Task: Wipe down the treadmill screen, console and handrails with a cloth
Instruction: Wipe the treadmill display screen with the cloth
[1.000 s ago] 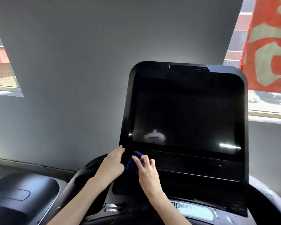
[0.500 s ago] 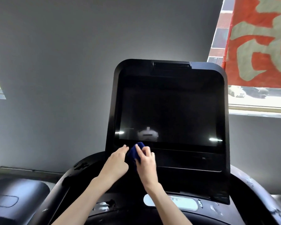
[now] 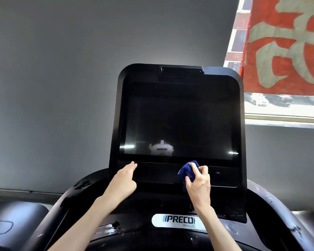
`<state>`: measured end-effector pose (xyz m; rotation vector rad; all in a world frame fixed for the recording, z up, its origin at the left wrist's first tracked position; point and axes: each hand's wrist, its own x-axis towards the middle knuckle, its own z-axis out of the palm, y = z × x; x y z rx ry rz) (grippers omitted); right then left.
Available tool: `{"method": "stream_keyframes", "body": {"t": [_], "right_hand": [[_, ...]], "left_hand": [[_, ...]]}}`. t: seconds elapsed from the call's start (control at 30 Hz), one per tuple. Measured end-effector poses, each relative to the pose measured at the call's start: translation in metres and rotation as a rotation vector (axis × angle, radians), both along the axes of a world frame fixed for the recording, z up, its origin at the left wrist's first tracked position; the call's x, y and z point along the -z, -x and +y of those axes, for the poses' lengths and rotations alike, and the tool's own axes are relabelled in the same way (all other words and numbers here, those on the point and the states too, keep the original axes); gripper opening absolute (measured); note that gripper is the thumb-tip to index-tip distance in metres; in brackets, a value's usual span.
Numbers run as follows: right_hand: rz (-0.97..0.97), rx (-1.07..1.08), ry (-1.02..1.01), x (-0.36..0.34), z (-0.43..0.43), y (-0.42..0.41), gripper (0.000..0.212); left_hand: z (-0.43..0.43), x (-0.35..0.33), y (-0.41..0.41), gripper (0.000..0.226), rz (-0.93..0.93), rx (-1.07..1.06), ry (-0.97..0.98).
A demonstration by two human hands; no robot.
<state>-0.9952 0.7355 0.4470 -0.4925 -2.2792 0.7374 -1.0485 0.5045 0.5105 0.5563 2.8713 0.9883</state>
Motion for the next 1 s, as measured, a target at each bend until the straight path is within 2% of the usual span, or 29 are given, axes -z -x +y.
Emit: {"method": "stream_keyframes", "body": {"t": [0.17,0.57,0.73,0.87,1.0], "right_hand": [[-0.026,-0.240,-0.097,-0.001,-0.046,0.028,0.049],[-0.050,-0.477,-0.253,-0.006,-0.162,0.094,0.052],[-0.024,-0.383,-0.372,-0.001,-0.139,0.086,0.071],[0.043,-0.217,-0.375,0.010,-0.079,0.063,0.064],[0.015,-0.035,-0.378,0.026,-0.004,0.020,0.067]], "left_hand": [[-0.007,-0.002,0.008,0.078,0.005,-0.046,0.019],[-0.040,0.000,0.022,0.070,0.040,-0.117,0.091],[-0.038,-0.002,0.024,0.071,0.035,-0.112,0.082],[-0.029,0.001,0.024,0.077,0.015,-0.099,0.055],[0.004,0.003,0.022,0.076,0.032,-0.006,0.017]]}}
